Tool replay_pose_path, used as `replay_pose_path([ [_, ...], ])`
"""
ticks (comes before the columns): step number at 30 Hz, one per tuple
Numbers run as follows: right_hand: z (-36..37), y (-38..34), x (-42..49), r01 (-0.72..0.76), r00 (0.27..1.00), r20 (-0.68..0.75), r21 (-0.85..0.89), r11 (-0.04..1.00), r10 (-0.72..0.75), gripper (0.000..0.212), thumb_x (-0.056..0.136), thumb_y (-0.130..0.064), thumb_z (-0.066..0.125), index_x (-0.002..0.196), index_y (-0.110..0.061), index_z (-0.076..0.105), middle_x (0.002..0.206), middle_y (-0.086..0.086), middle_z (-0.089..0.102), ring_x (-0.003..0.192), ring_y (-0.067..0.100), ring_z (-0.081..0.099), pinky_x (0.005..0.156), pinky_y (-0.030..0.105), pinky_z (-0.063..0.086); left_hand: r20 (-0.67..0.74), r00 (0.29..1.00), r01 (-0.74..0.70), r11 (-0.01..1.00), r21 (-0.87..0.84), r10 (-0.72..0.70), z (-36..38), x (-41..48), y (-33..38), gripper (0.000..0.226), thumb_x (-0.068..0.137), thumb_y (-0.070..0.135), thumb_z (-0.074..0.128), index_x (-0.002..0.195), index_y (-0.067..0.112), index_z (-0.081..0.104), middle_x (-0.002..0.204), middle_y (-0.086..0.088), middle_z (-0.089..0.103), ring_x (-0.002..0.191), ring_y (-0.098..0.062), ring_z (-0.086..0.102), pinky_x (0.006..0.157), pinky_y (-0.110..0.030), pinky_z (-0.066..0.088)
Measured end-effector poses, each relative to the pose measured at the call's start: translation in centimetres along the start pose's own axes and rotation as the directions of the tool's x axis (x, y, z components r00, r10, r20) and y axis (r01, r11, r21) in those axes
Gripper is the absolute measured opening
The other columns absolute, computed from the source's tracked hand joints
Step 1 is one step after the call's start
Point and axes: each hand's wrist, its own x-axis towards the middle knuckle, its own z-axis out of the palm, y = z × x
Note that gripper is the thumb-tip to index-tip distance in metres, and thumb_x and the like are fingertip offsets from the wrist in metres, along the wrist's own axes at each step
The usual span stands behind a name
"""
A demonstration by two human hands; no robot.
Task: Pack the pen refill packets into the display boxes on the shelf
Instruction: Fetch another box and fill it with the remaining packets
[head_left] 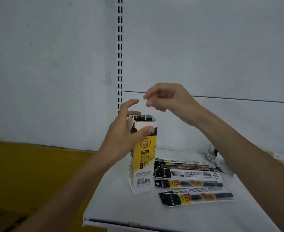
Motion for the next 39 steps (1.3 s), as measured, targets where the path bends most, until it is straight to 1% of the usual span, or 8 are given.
replay_pose_path([
  [3,1.3,0.1,-0.7,0.019,0.992,0.125,-0.186,0.982,0.004,0.009,0.083,-0.008,0.065,0.087,-0.013,0.072,0.081,0.0,0.071,0.077,0.006,0.063,0.072,0.018,0.047,0.005,1.0,-0.026,0.999,0.028,0.026,0.1,0.0,-0.2,0.059,0.068,0.054,0.068,0.117,0.052,0.035,0.12,0.008,0.055,0.111,-0.018,0.054,0.093,-0.041,0.048],
  [9,-0.2,2.6,-2.4,-0.11,0.979,-0.182,-0.088,0.99,0.092,0.015,0.086,-0.003,0.058,0.083,-0.016,0.066,0.076,0.0,0.067,0.066,0.008,0.058,0.062,0.02,0.046,-0.017,0.996,-0.08,0.99,0.119,0.082,-0.1,0.1,-0.8,0.026,0.073,0.047,0.067,0.095,0.046,0.052,0.105,0.007,0.054,0.096,-0.011,0.055,0.083,-0.029,0.049],
  [13,-0.7,7.0,-5.2,-0.275,0.859,0.212,-0.577,0.769,0.466,0.022,0.08,-0.021,0.07,0.101,-0.021,0.063,0.094,-0.006,0.066,0.089,0.009,0.062,0.083,0.024,0.048,-0.031,0.996,-0.079,0.986,0.145,0.085,0.2,0.2,-0.9,0.039,0.07,0.055,0.065,0.105,0.044,0.05,0.109,0.007,0.053,0.097,-0.013,0.055,0.084,-0.029,0.049],
  [15,-0.7,8.8,-6.5,-0.272,0.793,0.245,-0.677,0.684,0.558,0.038,0.077,-0.024,0.073,0.112,-0.021,0.059,0.104,-0.006,0.06,0.098,0.011,0.057,0.088,0.026,0.046,-0.045,0.998,-0.042,0.991,0.131,0.048,0.4,0.3,-0.9,0.055,0.067,0.056,0.06,0.117,0.038,0.048,0.115,0.006,0.053,0.103,-0.012,0.053,0.085,-0.027,0.048],
  [19,-0.8,10.8,-8.1,-0.305,0.781,0.212,-0.692,0.655,0.588,0.061,0.076,-0.024,0.074,0.13,-0.023,0.046,0.123,-0.005,0.05,0.108,0.011,0.05,0.089,0.025,0.042,-0.08,0.995,-0.049,0.993,0.107,0.058,0.7,0.3,-1.1,0.031,0.077,0.037,0.065,0.106,0.038,0.053,0.111,0.006,0.054,0.1,-0.011,0.054,0.089,-0.033,0.048],
  [25,-1.0,11.4,-8.5,-0.362,0.799,0.163,-0.639,0.679,0.579,0.047,0.08,-0.026,0.07,0.125,-0.019,0.055,0.109,-0.005,0.06,0.103,0.012,0.055,0.083,0.02,0.043,-0.082,0.994,-0.064,0.994,0.087,0.071,0.9,-0.1,-1.0,0.02,0.08,0.033,0.064,0.089,0.044,0.051,0.103,0.01,0.056,0.098,-0.01,0.056,0.086,-0.035,0.049],
  [29,-0.7,11.7,-8.6,-0.298,0.82,0.125,-0.739,0.604,0.558,0.045,0.086,-0.024,0.061,0.13,-0.017,0.051,0.125,-0.001,0.054,0.116,0.015,0.05,0.096,0.028,0.041,-0.077,0.993,-0.083,0.993,0.088,0.09,0.7,-0.4,-0.9,0.019,0.08,0.036,0.065,0.089,0.044,0.051,0.104,0.008,0.056,0.099,-0.01,0.055,0.085,-0.033,0.049],
  [39,-1.2,12.5,-8.6,-0.288,0.877,0.092,-0.685,0.669,0.472,0.018,0.089,-0.017,0.055,0.078,-0.003,0.059,0.081,0.014,0.059,0.077,0.024,0.053,0.067,0.033,0.037,-0.045,0.997,-0.059,0.998,0.023,0.06,0.3,-0.7,-0.3,0.015,0.08,0.026,0.065,0.08,0.037,0.055,0.103,0.011,0.057,0.097,-0.018,0.059,0.088,-0.044,0.05],
])
